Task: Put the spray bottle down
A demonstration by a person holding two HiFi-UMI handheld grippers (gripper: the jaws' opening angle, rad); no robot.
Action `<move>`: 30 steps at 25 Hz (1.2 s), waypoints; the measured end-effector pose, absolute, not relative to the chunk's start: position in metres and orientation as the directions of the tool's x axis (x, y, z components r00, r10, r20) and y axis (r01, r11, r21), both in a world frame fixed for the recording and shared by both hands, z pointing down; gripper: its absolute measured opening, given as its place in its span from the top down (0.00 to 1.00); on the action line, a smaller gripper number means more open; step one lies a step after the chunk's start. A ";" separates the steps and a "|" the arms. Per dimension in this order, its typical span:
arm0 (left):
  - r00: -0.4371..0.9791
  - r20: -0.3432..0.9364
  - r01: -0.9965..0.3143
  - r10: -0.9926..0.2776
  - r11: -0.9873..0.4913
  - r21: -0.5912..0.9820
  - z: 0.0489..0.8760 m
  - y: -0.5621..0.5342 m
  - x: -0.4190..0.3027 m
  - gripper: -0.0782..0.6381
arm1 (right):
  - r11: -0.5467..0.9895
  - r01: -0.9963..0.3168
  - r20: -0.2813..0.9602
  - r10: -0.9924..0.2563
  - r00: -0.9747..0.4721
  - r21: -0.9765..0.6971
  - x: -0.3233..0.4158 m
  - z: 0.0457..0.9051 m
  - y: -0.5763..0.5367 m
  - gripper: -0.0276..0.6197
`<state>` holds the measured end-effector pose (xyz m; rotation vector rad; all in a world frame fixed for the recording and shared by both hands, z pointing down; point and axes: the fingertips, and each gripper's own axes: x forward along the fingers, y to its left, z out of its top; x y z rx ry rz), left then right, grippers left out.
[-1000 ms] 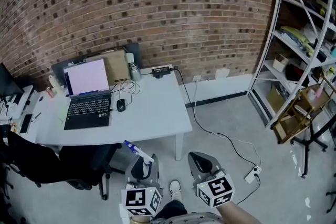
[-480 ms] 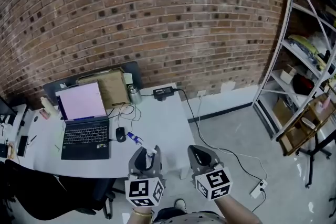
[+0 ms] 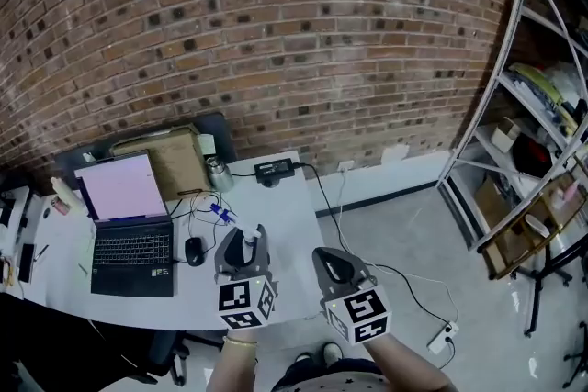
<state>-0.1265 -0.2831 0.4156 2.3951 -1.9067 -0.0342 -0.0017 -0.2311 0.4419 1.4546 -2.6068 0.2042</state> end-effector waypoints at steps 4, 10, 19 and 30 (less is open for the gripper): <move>0.195 0.056 -0.979 -0.979 -0.190 0.078 0.435 -0.309 -0.124 0.70 | 0.538 -0.842 0.211 -0.818 -0.535 -0.046 0.003 0.448 -0.250 0.96; 0.170 0.065 -0.984 -0.983 -0.165 0.073 0.449 -0.324 -0.124 0.70 | 0.553 -0.832 0.209 -0.809 -0.550 -0.051 0.003 0.452 -0.265 0.96; 0.173 0.099 -0.985 -0.980 -0.170 0.029 0.453 -0.321 -0.118 0.63 | 0.572 -0.818 0.207 -0.795 -0.570 -0.057 -0.005 0.454 -0.266 0.96; 0.160 0.131 -0.987 -0.978 -0.157 0.039 0.443 -0.274 -0.122 0.59 | 0.597 -0.801 0.180 -0.783 -0.595 -0.051 -0.013 0.446 -0.250 0.96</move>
